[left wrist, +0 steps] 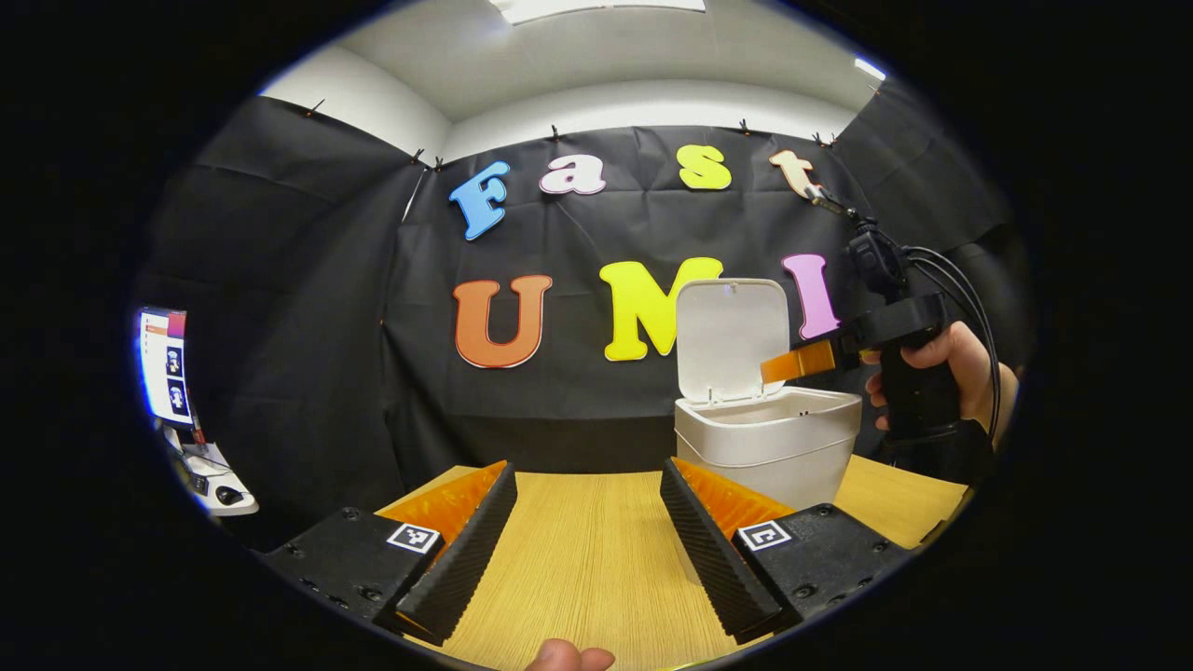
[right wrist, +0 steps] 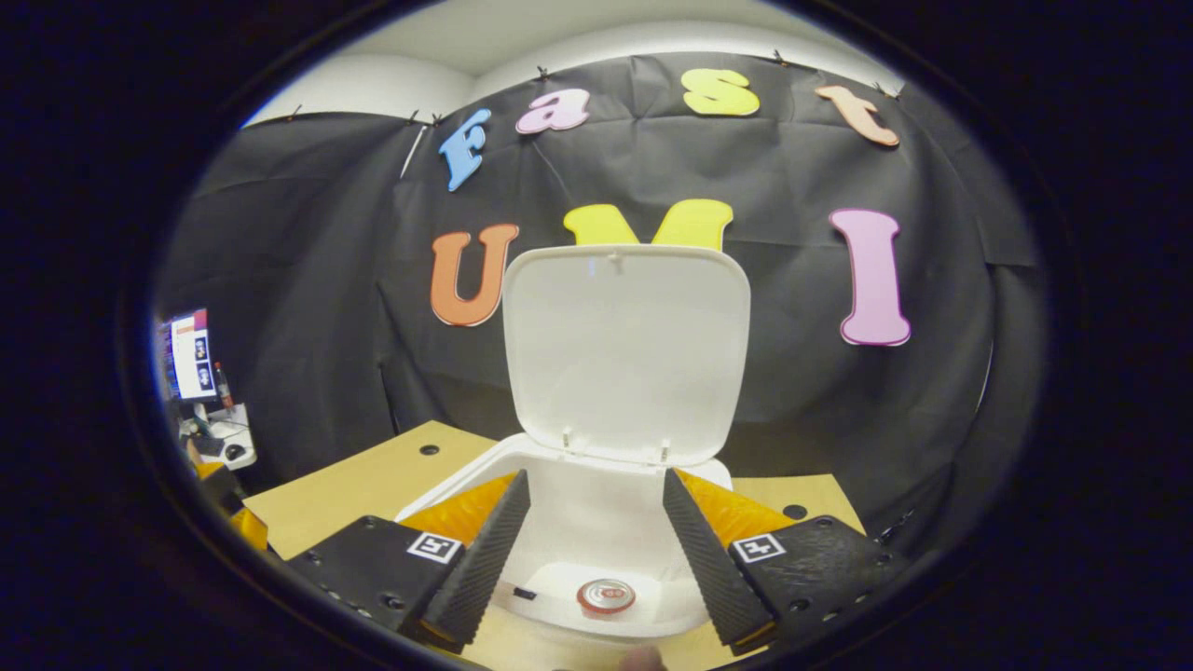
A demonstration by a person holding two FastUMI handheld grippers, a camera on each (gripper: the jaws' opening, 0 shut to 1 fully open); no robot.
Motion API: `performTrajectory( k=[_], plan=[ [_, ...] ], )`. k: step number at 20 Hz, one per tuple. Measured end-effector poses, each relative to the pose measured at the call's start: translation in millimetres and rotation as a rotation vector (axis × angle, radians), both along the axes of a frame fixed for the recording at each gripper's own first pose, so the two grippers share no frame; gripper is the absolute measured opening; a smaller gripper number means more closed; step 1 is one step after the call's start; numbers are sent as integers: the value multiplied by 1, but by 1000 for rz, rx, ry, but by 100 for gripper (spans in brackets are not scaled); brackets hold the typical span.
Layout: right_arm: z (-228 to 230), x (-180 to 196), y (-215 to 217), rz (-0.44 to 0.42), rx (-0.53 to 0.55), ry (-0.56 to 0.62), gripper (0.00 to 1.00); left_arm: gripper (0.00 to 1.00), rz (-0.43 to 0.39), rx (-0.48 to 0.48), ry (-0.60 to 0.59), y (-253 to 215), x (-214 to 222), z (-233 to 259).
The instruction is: Press the lid of the desktop garbage bin to open it, pick up the crumpled paper on the desktop and throw it into the bin, then pick up the pop can on the desktop and drop it into the bin, and finally close the garbage bin lid.
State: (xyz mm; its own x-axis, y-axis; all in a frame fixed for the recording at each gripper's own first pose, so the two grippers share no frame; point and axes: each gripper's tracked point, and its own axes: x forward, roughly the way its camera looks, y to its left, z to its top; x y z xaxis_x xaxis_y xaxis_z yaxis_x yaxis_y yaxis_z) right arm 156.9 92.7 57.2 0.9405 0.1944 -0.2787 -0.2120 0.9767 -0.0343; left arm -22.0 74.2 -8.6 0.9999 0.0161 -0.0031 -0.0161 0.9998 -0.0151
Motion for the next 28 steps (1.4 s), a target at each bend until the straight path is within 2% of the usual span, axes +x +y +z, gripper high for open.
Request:
performTrajectory(
  k=[4, 9, 14, 19, 24, 28],
  plan=[
    [11, -16, -3, -18, 3, -63, 96, 100, -18, -13, 11, -8, -1, -12],
    [25, -29, -6, -34, -23, -99, 95, 100, -53, -19, 29, -20, 0, -22],
    [59, -31, -3, -44, -19, -153, 95, 100, -62, -23, 22, -17, 2, -24],
    [82, -21, 5, -38, -21, -182, 94, 100, -38, -24, 30, -3, 5, -28],
    [109, 3, 7, -45, -18, -206, 98, 100, -29, -11, 33, 4, 9, -26],
    [140, 25, 13, -49, -19, -263, 95, 100, -24, -22, 40, 7, 11, -28]
  ],
)
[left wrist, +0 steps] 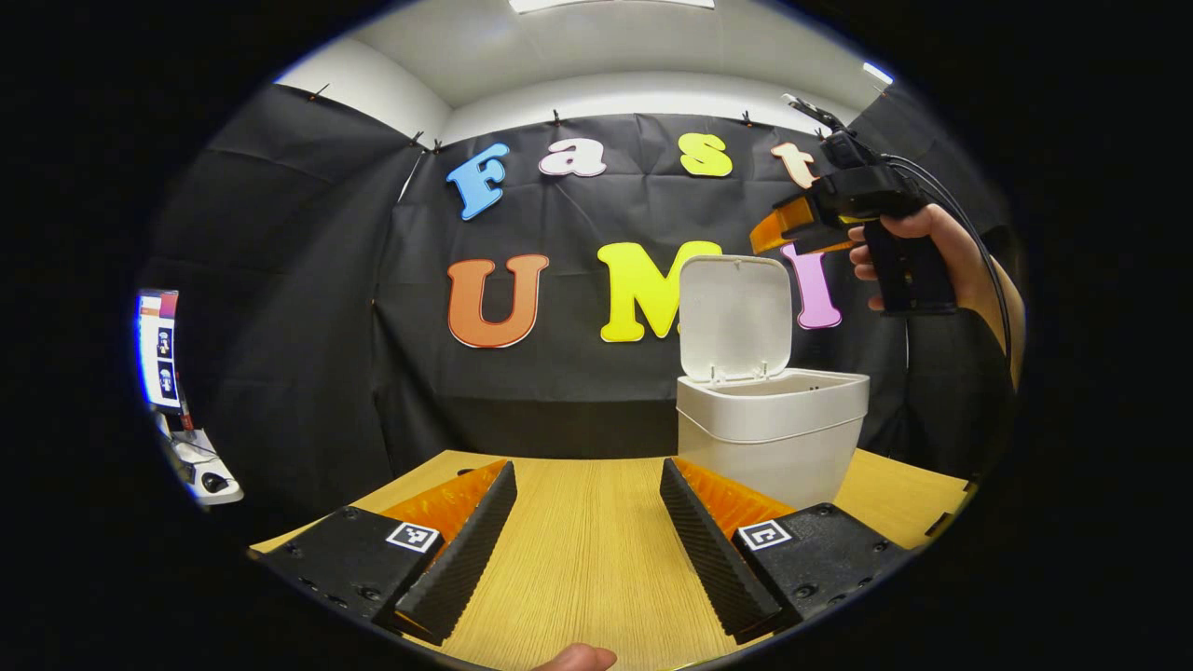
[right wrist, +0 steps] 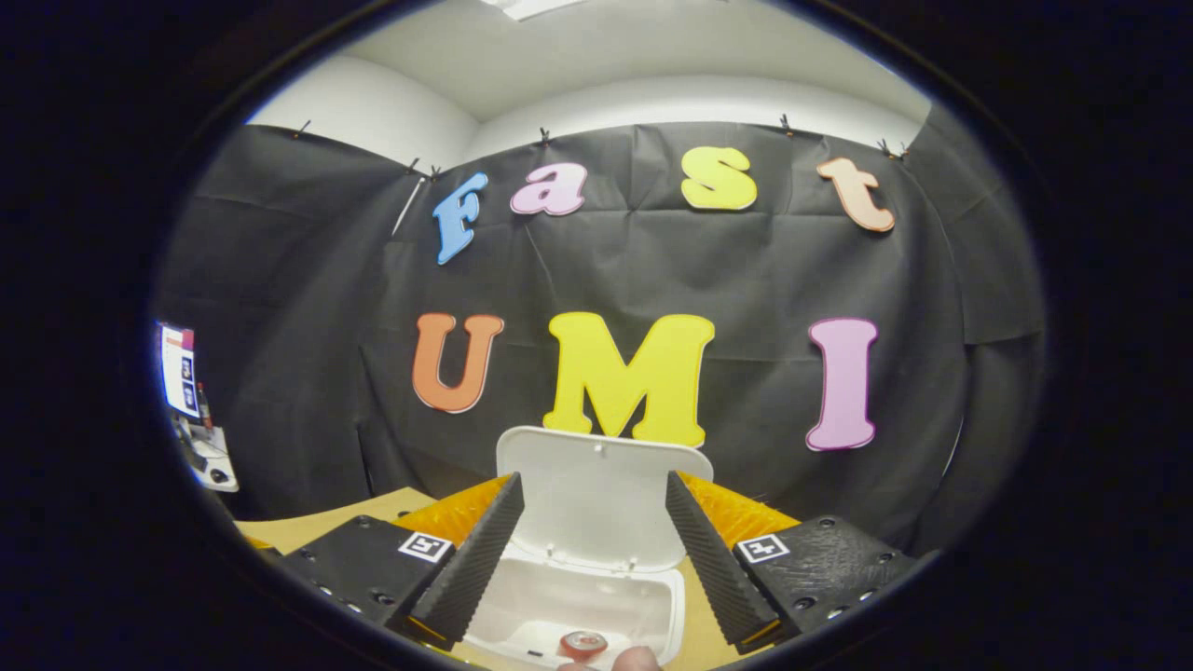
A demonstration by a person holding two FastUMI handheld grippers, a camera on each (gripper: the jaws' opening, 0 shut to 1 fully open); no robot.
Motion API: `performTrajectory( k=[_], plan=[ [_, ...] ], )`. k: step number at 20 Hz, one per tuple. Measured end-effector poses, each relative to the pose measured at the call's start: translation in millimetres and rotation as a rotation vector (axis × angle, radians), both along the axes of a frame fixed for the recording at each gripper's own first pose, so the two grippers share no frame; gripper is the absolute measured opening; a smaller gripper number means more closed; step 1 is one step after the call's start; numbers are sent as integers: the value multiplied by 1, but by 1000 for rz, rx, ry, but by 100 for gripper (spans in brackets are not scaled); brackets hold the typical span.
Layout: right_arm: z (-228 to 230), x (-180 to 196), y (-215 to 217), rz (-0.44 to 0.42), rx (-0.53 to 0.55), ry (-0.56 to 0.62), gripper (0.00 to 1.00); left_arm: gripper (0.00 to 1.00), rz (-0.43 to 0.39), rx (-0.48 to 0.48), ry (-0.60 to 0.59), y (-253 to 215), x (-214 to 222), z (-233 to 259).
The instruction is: Press the lid of the desktop garbage bin to open it, pick up the crumpled paper on the desktop and throw it into the bin, then pick up the pop can on the desktop and drop it into the bin, and finally close the garbage bin lid.
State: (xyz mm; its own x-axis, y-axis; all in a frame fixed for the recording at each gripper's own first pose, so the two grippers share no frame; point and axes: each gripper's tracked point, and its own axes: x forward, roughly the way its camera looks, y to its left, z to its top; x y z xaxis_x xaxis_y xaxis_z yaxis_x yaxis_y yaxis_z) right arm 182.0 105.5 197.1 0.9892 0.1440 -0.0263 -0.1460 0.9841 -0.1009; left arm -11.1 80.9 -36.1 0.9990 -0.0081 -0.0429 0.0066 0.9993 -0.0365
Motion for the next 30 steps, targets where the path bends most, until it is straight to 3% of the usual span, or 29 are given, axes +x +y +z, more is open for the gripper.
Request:
performTrajectory(
  k=[7, 17, 24, 30],
  plan=[
    [27, 54, 5, -25, 1, -89, 94, 100, 16, -14, 16, 7, 0, 0],
    [28, 97, 16, -15, 15, -111, 96, 100, 35, -16, 7, 17, 5, 6],
    [14, 117, 12, -27, 32, -60, 94, 100, 50, -23, -13, 20, 3, 15],
    [3, 110, 8, -17, 92, 10, 95, 100, 38, -37, -15, 13, 0, 12]
  ],
)
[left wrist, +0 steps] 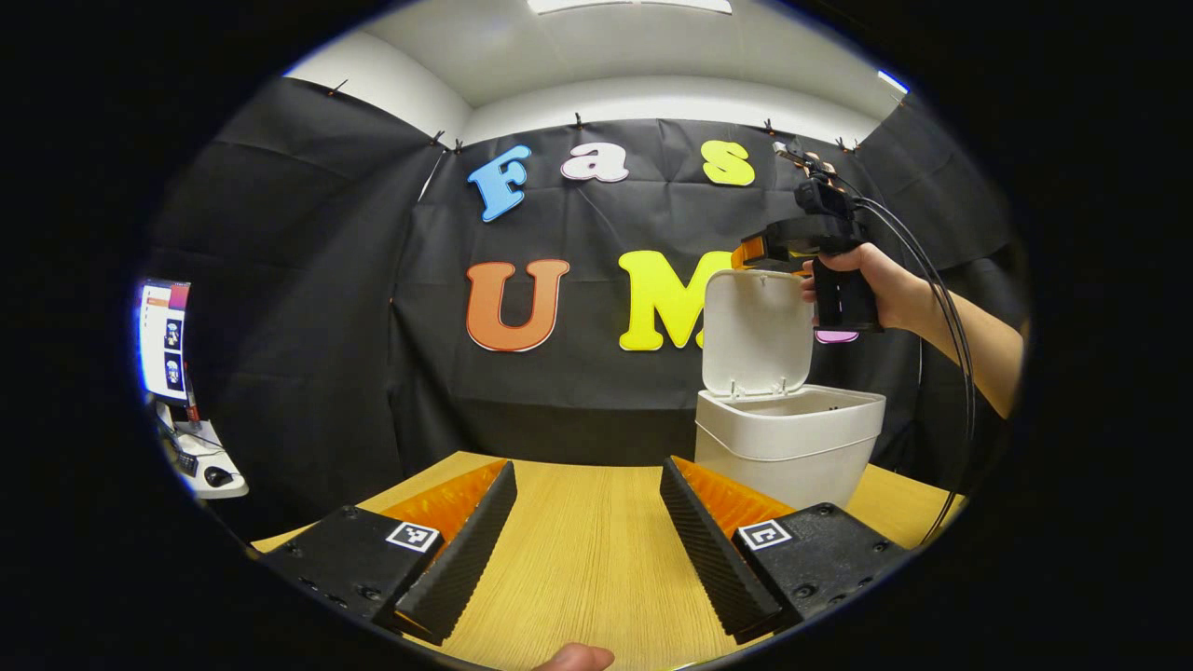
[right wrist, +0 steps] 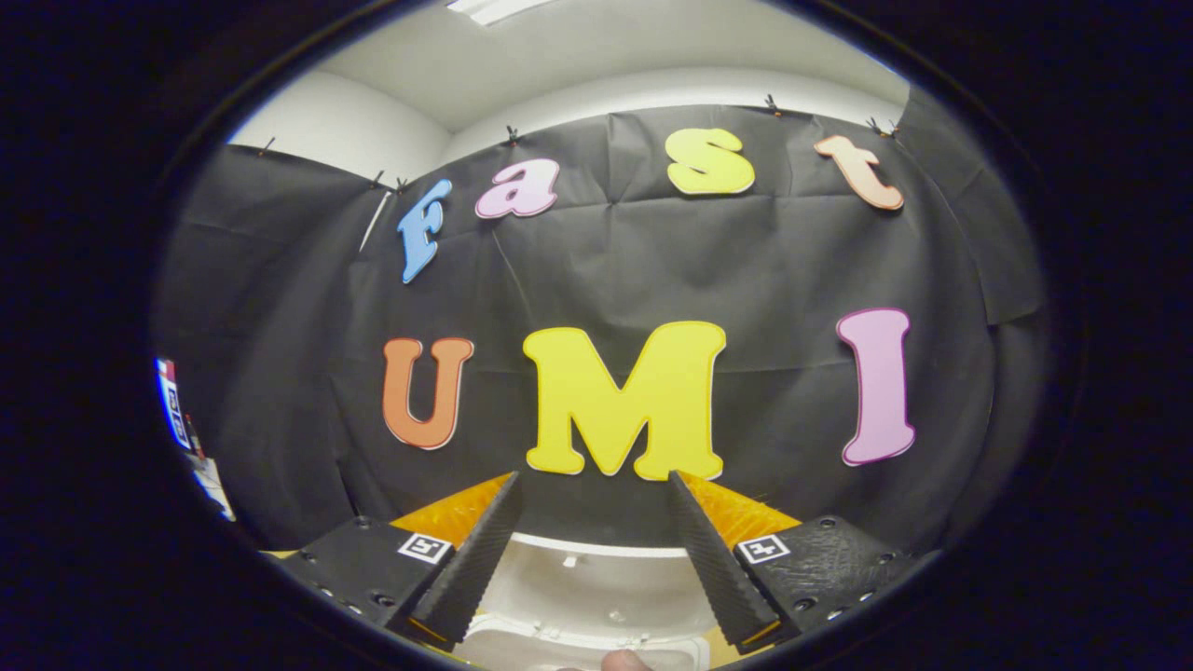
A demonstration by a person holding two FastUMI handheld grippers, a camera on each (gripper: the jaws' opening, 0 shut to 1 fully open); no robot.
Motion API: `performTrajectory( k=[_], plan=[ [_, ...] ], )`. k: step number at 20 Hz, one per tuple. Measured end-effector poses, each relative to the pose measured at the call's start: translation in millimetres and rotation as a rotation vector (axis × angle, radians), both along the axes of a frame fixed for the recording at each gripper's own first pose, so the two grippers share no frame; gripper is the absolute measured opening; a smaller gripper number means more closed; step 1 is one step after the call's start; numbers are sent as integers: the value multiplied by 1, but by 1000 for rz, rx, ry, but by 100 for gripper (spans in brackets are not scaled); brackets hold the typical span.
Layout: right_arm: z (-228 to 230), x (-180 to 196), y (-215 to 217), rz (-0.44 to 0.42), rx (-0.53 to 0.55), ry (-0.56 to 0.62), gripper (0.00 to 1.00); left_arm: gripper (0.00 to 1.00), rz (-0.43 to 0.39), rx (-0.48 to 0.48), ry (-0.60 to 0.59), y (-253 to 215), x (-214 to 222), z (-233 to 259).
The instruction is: Press the lid of the desktop garbage bin to open it, pick up the crumpled paper on the desktop and throw it into the bin, then pick up the pop can on the desktop and drop it into the bin, and finally close the garbage bin lid.
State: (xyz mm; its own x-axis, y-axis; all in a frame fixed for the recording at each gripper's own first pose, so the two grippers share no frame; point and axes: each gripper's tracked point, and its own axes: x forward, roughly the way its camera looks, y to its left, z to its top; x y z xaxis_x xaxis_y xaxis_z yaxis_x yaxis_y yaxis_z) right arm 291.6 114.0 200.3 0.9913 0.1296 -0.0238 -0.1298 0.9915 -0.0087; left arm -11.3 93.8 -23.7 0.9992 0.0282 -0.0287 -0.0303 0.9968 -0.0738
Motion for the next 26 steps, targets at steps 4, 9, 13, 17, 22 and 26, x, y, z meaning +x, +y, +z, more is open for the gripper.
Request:
performTrajectory(
  k=[4, 9, 13, 17, 22, 26],
  plan=[
    [-5, -22, 2, 7, -12, 47, 96, 100, -8, 2, -5, -3, -4, -1],
    [-26, -70, 4, 52, -45, 93, 96, 100, 7, 35, -17, -5, -14, -5],
    [-55, -96, -1, 50, -52, 141, 95, 100, -21, 48, -18, -18, -18, -12],
    [-82, -115, -3, 48, -36, 189, 95, 100, -8, 89, -29, -15, -23, -15],
    [-116, -133, -8, 31, -40, 230, 95, 100, -37, 32, -10, -24, -25, -26],
    [-149, -143, -10, 18, -7, 274, 95, 100, -34, 71, -21, -25, -29, -22]
  ],
)
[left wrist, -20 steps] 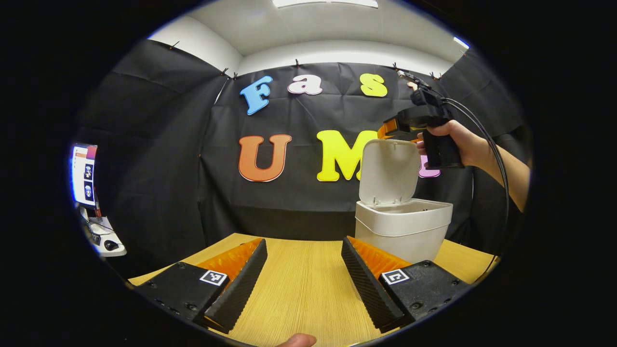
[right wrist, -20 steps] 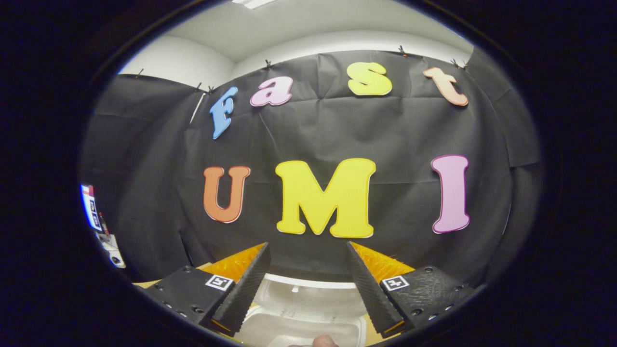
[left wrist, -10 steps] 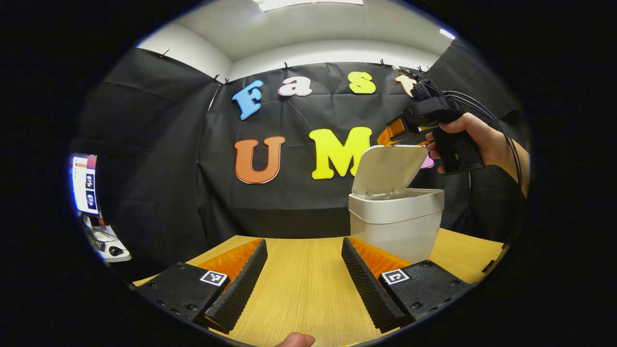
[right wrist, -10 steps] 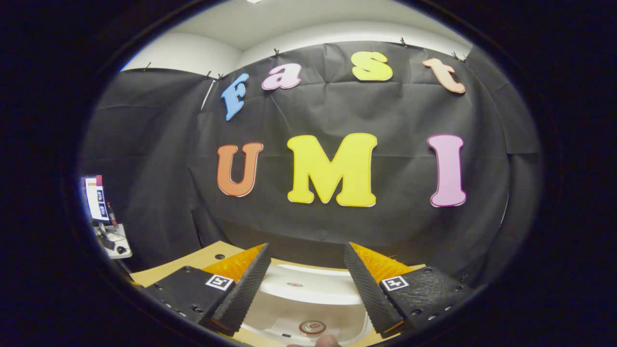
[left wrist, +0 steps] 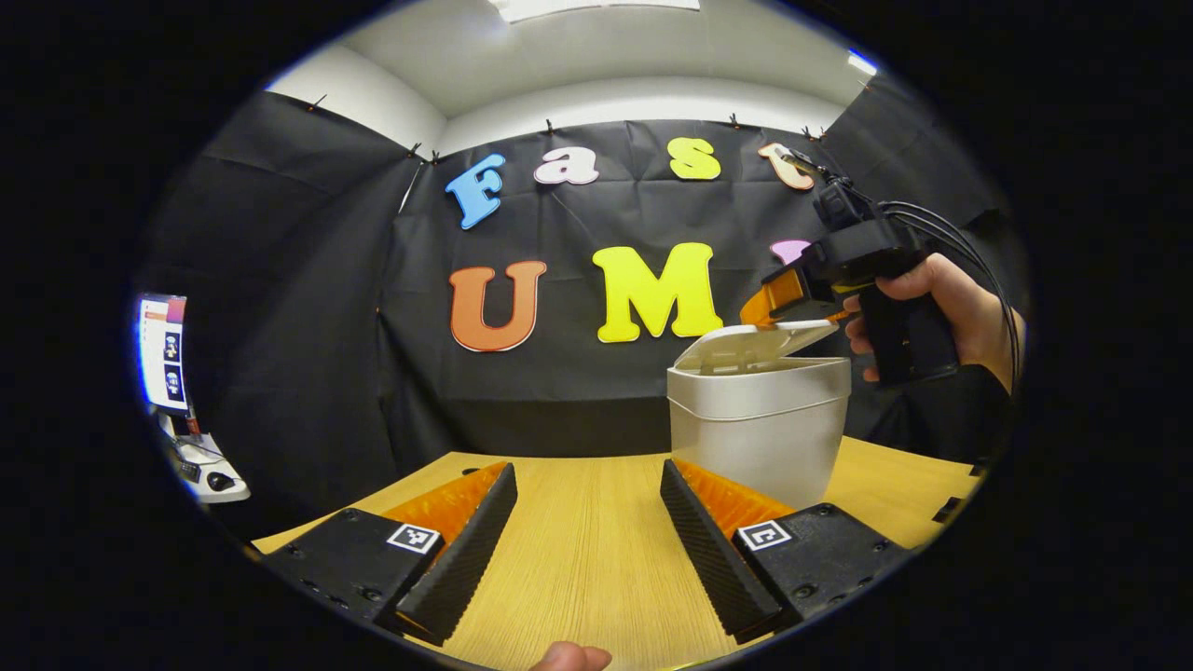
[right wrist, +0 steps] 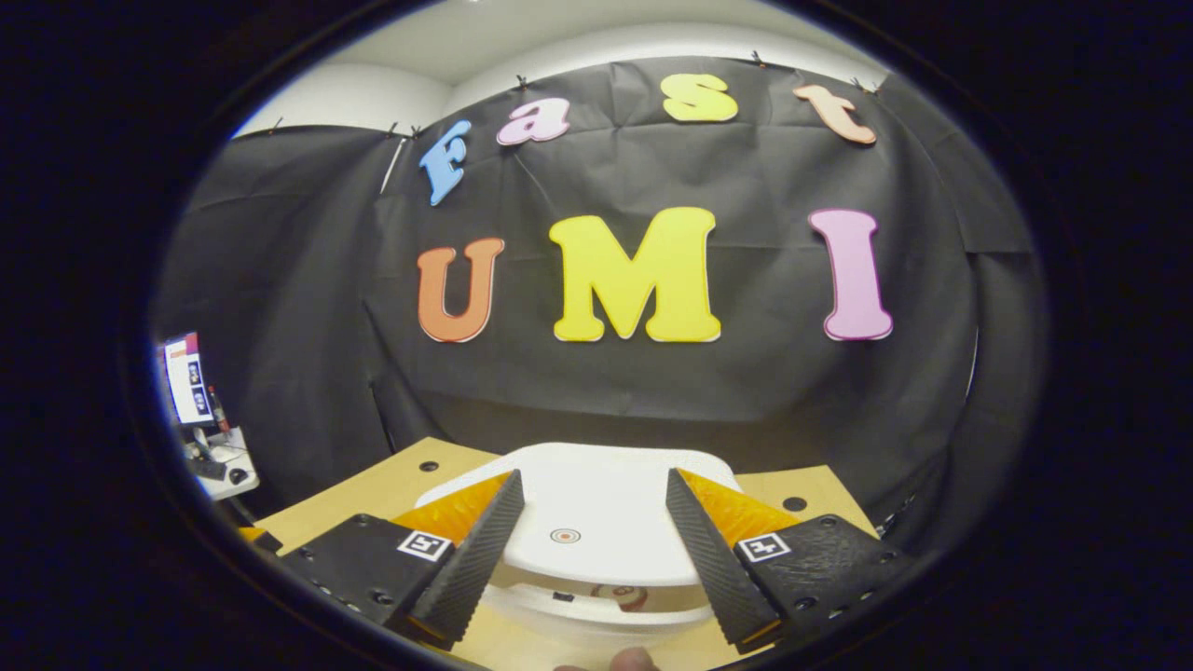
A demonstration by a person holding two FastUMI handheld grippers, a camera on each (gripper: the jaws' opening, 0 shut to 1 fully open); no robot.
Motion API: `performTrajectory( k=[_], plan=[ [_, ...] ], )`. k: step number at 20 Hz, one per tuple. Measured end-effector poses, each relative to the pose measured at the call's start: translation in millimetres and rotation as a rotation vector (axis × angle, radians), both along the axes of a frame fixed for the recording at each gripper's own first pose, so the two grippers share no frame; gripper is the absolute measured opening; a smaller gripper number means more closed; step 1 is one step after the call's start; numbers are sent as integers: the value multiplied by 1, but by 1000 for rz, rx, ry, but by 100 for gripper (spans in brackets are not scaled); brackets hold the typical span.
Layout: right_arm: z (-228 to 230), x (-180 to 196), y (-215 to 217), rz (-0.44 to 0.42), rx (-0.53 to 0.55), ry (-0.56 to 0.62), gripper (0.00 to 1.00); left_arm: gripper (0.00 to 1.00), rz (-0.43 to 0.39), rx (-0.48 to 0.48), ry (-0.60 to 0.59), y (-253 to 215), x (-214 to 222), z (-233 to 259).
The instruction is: Press the lid of the desktop garbage bin to open it, pick up the crumpled paper on the desktop and throw it into the bin, then pick up the pop can on the desktop and drop it into the bin, and finally close the garbage bin lid.
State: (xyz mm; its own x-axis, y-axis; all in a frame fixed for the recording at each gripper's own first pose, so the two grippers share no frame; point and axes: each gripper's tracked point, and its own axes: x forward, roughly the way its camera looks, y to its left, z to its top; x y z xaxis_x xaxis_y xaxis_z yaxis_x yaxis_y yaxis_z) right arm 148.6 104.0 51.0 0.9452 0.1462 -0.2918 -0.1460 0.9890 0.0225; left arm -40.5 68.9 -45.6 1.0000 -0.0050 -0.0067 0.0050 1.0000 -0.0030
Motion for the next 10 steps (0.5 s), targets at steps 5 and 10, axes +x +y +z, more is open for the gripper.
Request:
performTrajectory(
  k=[5, 10],
  plan=[
    [-14, -5, 0, -22, -24, 12, 96, 100, -25, 5, -14, -10, -3, 1],
    [-21, -9, -1, -33, -38, 12, 97, 100, -25, -7, -6, -7, 0, -3]
  ],
)
